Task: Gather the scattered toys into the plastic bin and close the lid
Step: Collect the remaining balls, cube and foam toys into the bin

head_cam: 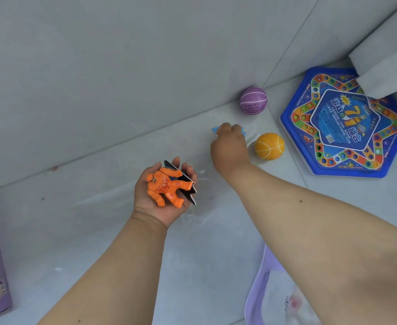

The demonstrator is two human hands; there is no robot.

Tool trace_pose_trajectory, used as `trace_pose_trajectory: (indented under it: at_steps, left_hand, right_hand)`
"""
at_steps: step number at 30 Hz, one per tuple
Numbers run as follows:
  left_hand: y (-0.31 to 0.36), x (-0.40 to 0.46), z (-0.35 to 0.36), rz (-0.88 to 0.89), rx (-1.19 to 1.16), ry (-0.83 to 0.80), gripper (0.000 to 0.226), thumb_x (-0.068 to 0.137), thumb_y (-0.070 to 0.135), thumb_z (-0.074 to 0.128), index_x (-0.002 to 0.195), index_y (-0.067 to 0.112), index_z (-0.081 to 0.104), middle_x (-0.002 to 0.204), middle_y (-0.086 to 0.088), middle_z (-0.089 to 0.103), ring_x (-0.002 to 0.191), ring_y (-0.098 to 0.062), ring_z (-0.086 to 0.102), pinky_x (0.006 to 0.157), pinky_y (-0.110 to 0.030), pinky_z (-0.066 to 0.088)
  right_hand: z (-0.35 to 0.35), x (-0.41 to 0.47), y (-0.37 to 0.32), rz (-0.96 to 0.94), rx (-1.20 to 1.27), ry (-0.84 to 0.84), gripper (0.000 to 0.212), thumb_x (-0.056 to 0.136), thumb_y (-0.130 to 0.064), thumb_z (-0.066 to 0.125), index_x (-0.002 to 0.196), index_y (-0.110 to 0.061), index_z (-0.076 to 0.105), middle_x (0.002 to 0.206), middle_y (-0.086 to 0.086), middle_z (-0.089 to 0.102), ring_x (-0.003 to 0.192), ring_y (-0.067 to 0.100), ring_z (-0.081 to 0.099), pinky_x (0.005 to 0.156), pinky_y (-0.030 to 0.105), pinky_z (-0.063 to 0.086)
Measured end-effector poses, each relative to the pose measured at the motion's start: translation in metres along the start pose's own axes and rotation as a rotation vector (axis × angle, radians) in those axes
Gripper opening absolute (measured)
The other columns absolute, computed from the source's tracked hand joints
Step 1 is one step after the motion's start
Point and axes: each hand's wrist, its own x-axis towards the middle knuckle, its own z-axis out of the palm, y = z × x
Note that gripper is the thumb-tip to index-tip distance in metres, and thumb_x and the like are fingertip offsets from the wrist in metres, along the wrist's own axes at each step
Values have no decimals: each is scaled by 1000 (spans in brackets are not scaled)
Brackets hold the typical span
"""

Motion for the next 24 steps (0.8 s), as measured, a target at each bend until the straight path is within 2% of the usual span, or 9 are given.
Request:
trace_pose_trajectory:
  at_steps: [2, 4, 9, 15, 17, 19, 20, 22, 24]
  left_hand:
    - [-2, -3, 2, -25, -14, -39, 33, 72, 27, 61, 94, 3, 68, 89, -13, 65, 77, -29, 66, 75, -39, 57]
    - [-1, -3, 0, -27, -14, -25, 33, 74, 28, 58, 94, 4, 68, 87, -13, 65, 75, -29, 67, 73, -39, 57]
    - [-1, -3, 2, -50, -16, -36, 33, 76, 30, 57, 95, 4, 67, 86, -13, 66, 73, -30, 67, 74, -38, 57]
    - [-1, -3, 5, -58, -24, -55, 34, 74, 29, 58, 95, 5, 68, 88, -13, 66, 76, -29, 67, 74, -37, 57]
    - [-2, -3, 5, -63, -37, -53, 33, 76, 29, 58, 95, 4, 68, 88, -13, 66, 77, -29, 67, 74, -38, 57]
    - [-3, -3, 5, -59, -30, -56, 33, 76, 29, 58, 94, 4, 69, 88, -13, 66, 77, -30, 67, 72, -39, 58]
    - [-3, -3, 5, -57, -24, -54, 33, 75, 29, 58, 94, 4, 69, 88, -13, 66, 76, -30, 67, 70, -39, 58]
    - [-4, -2, 4, -63, -26, -50, 33, 75, 29, 58, 92, 3, 69, 88, -12, 65, 76, -29, 67, 67, -39, 58]
    - [-4, -2, 2, -65, -43, -56, 33, 76, 30, 58, 92, 3, 69, 87, -12, 65, 76, -29, 67, 66, -39, 57]
  right_hand:
    - [-8, 9, 3, 41, 54, 15, 37, 87, 1, 41, 124, 4, 40, 129, 22, 38, 107, 37, 51, 76, 34, 40]
    - [-18, 18, 4, 93, 133, 4, 35, 90, -4, 45, 124, 1, 37, 129, 22, 36, 103, 39, 55, 79, 37, 43]
    - [-24, 29, 14, 75, 30, -106, 34, 91, -9, 53, 122, -1, 43, 132, 21, 32, 102, 38, 56, 83, 37, 44]
    - [-19, 20, 12, -11, -147, -71, 29, 95, -8, 40, 122, 3, 44, 125, 20, 45, 109, 36, 54, 82, 38, 44]
    - [-18, 20, 13, -12, -118, -69, 25, 95, -10, 40, 116, 0, 49, 120, 18, 54, 107, 35, 56, 78, 34, 42]
    - [-24, 20, 11, 80, 91, -84, 16, 92, -18, 43, 97, -9, 56, 101, 12, 61, 95, 32, 58, 70, 30, 38]
    - [-27, 19, 9, 144, 291, -99, 14, 91, -21, 45, 83, -12, 54, 87, 9, 61, 83, 30, 58, 65, 28, 37]
    - [-33, 8, 1, 297, 851, -140, 24, 90, -18, 47, 67, -14, 48, 64, 6, 53, 58, 23, 51, 54, 26, 36]
    - [-39, -5, -2, 415, 1415, -216, 22, 89, -14, 42, 69, -12, 49, 62, 8, 54, 53, 20, 48, 52, 25, 33]
